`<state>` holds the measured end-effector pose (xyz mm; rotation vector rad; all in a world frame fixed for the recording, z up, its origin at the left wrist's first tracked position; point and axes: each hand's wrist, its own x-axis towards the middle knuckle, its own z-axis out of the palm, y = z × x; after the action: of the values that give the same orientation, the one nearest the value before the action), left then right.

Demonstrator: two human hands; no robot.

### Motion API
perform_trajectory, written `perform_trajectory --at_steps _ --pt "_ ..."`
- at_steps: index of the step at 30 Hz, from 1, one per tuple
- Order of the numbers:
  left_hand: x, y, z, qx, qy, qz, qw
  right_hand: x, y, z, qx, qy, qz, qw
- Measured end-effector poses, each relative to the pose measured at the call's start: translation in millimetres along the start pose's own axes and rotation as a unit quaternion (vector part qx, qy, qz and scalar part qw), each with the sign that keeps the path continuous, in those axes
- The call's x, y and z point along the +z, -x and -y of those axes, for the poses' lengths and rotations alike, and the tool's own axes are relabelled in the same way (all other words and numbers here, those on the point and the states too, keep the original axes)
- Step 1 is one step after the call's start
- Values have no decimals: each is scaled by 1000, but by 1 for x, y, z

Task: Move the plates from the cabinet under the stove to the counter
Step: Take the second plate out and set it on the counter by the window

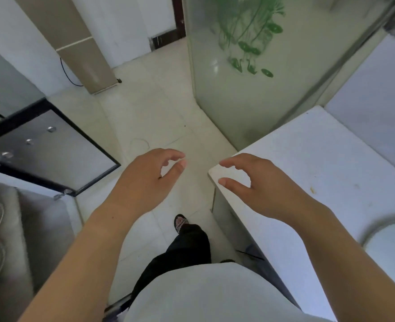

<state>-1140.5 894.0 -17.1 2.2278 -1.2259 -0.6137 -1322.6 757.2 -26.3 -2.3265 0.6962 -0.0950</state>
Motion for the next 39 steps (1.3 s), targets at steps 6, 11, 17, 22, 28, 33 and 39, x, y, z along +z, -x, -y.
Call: perform_trajectory --at_steps 6,11,17,22,28,33,39 --pt "-15 -66 29 16 33 10 999 -12 -71 15 3 45 7 999" --pt "-62 -124 70 23 40 -1 999 -12 -158 51 -3 84 30 996" --pt "-136 -160 141 -30 26 -61 997 10 -267 110 -77 105 55 990" --pt "-177 -158 195 -110 3 -106 988 45 -338 146 -133 105 106 980" --pt "-212 -131 252 -223 0 -169 960 95 -408 202 -236 92 185 950" --pt "-239 -101 297 -340 13 -238 910 150 -467 265 -328 66 277 901" --pt "-272 -104 331 -450 60 -316 833 199 -546 334 -431 74 369 820"
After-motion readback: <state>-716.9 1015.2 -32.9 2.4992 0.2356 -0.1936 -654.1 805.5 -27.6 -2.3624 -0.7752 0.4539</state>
